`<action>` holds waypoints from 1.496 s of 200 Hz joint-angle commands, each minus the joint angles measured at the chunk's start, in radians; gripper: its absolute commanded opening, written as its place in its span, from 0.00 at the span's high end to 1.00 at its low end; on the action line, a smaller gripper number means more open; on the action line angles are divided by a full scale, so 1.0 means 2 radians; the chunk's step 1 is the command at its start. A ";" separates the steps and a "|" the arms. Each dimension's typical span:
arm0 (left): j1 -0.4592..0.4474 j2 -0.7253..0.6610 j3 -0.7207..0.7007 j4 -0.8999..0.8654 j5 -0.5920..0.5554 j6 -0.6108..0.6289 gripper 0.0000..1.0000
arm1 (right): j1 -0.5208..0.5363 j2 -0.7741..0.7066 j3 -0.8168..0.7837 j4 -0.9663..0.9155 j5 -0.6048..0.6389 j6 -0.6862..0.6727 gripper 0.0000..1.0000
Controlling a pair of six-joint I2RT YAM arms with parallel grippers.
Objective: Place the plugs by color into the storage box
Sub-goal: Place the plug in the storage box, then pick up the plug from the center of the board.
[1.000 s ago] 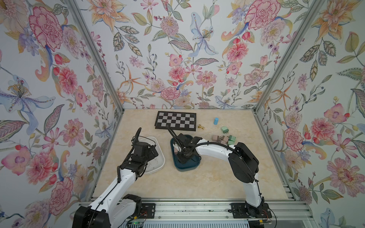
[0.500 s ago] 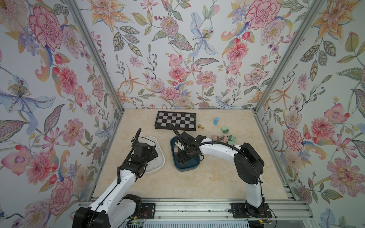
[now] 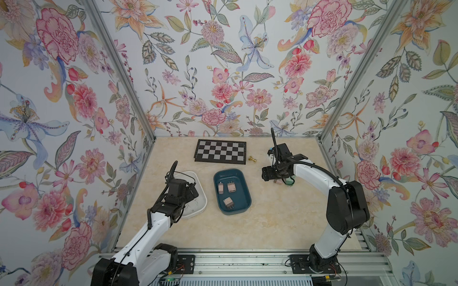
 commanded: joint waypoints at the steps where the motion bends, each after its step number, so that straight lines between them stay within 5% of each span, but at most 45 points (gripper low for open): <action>1: -0.005 -0.001 -0.002 -0.008 -0.004 -0.002 0.01 | -0.021 0.022 -0.004 0.005 -0.004 -0.034 0.16; 76: -0.005 0.006 -0.002 -0.005 -0.003 -0.003 0.01 | -0.057 0.095 0.020 0.027 -0.018 -0.057 0.17; 167: -0.005 0.019 0.002 0.003 0.001 -0.001 0.00 | -0.023 0.081 -0.028 0.036 -0.014 -0.040 0.19; 190: -0.005 0.019 0.001 0.004 0.000 0.000 0.01 | -0.017 0.085 -0.035 0.036 -0.004 -0.041 0.25; 238: -0.005 0.020 0.001 0.007 0.001 0.000 0.01 | -0.006 0.080 -0.045 0.036 0.014 -0.038 0.58; 299: -0.005 0.020 -0.005 0.015 0.003 -0.003 0.01 | 0.057 -0.001 -0.023 0.013 0.019 0.004 0.64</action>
